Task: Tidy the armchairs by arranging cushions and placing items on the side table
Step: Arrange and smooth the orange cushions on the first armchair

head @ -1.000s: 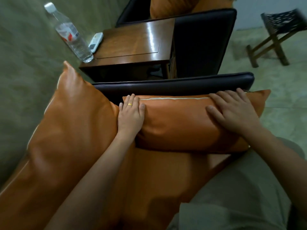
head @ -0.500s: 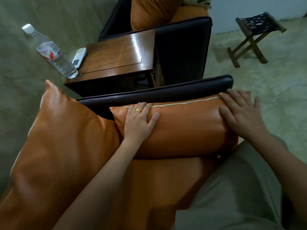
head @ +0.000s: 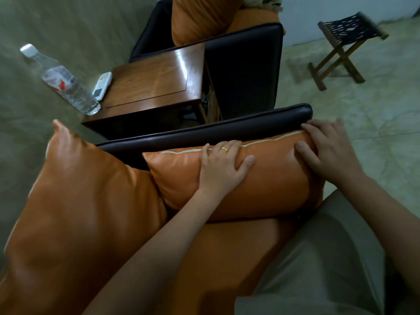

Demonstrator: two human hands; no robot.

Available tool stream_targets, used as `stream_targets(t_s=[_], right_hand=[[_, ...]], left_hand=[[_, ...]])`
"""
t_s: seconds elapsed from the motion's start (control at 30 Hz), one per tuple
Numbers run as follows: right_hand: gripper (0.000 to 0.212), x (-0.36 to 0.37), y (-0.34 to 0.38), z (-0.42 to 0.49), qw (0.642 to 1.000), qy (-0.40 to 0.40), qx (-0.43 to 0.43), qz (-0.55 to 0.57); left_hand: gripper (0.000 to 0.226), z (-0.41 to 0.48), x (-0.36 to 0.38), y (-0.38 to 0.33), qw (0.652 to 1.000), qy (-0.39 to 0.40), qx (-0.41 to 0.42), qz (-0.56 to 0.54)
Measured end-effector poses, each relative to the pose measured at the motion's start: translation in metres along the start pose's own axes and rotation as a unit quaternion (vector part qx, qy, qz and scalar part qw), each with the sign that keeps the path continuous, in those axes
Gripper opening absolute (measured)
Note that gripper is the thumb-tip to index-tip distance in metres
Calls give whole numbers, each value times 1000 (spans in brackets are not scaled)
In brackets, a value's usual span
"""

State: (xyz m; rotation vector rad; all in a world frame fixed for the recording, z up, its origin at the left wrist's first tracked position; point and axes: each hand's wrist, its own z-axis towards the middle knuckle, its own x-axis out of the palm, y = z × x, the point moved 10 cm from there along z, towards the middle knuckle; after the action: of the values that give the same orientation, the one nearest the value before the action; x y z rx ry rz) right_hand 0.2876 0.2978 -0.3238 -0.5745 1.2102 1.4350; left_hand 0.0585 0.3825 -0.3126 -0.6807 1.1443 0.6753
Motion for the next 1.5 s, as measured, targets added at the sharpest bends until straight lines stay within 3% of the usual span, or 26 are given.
stream_targets(t_s=[0.13,0.27,0.43,0.57,0.73,0.93,1.13,1.3,1.4,1.5], right_hand=[[62,9,-11,-12,987,-48,63,139],[59,16,-25,-24,947,-107,157,260],[56,17,-21,-30,906,-171,223,318],[55,28,14,-22,896,-191,231,328],[59,46,53,-17,905,-157,211,333],[60,42,34,-28,916,-114,193,333],[62,43,48,-36,905,-137,228,334],[79,52,56,-32,936,-15,184,299],[77,44,49,-41,936,-22,190,297],[76,36,54,-35,962,0,160,221]], left_hand=[[59,3,1,-6,1000,-4,22,-3],[61,5,1,-5,1000,-11,19,-4],[64,2,4,1,1000,-13,15,-20],[62,-3,0,28,999,-6,2,-39],[61,-20,-7,83,999,-16,-18,-47],[61,-21,-8,68,999,-14,-26,-25],[62,-32,-13,67,999,-15,-17,-31],[71,-30,-16,103,999,20,-25,6],[70,-23,-14,88,999,27,-32,14],[61,-22,-10,57,999,10,-37,2]])
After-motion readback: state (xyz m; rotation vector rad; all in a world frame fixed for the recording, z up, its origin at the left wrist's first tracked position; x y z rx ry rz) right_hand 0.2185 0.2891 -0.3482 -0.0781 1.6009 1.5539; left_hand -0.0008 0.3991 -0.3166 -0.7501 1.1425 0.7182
